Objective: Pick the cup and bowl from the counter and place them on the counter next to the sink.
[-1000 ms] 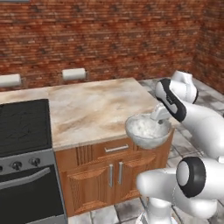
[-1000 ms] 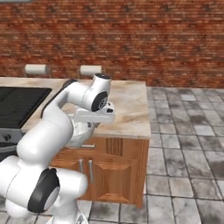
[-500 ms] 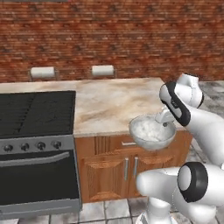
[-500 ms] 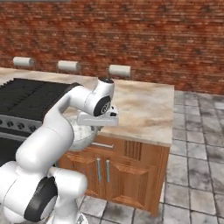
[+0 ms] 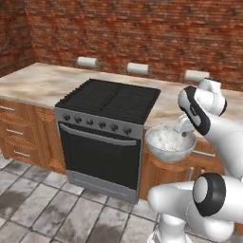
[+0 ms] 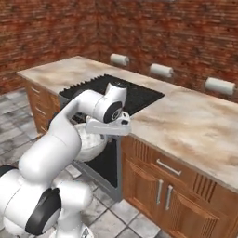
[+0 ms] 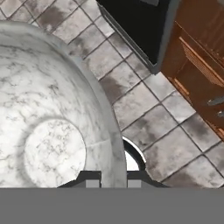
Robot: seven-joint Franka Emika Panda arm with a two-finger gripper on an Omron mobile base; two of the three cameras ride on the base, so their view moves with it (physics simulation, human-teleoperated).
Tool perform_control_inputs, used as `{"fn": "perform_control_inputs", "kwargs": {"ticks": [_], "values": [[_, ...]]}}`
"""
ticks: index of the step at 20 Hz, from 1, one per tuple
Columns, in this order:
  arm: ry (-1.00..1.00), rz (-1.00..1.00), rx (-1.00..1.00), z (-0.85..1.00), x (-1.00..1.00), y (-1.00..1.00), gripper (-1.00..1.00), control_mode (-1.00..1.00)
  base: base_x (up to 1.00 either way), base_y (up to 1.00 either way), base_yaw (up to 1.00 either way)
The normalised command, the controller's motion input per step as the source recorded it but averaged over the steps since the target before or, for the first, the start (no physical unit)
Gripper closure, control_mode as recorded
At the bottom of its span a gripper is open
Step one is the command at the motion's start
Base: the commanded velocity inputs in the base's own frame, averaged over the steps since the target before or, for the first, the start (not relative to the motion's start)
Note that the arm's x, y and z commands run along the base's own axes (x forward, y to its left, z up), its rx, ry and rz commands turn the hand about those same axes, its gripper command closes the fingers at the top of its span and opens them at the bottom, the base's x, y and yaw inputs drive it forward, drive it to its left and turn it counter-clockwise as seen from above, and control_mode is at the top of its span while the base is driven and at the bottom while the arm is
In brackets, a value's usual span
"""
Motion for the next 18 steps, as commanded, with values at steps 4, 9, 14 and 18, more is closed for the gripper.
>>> {"fn": "perform_control_inputs", "kwargs": {"ticks": [4,9,14,18], "values": [[0.0,0.0,0.0,0.0,0.0,0.0,1.0,1.0,-0.01,0.22,0.94],[0.0,0.0,0.0,0.0,0.0,0.0,1.0,1.0,0.0,0.2,0.98],[0.0,0.0,0.0,0.0,0.0,0.0,1.0,1.0,0.0,0.2,1.0],[0.0,0.0,0.0,0.0,0.0,0.0,1.0,1.0,0.0,0.13,1.0]]}}
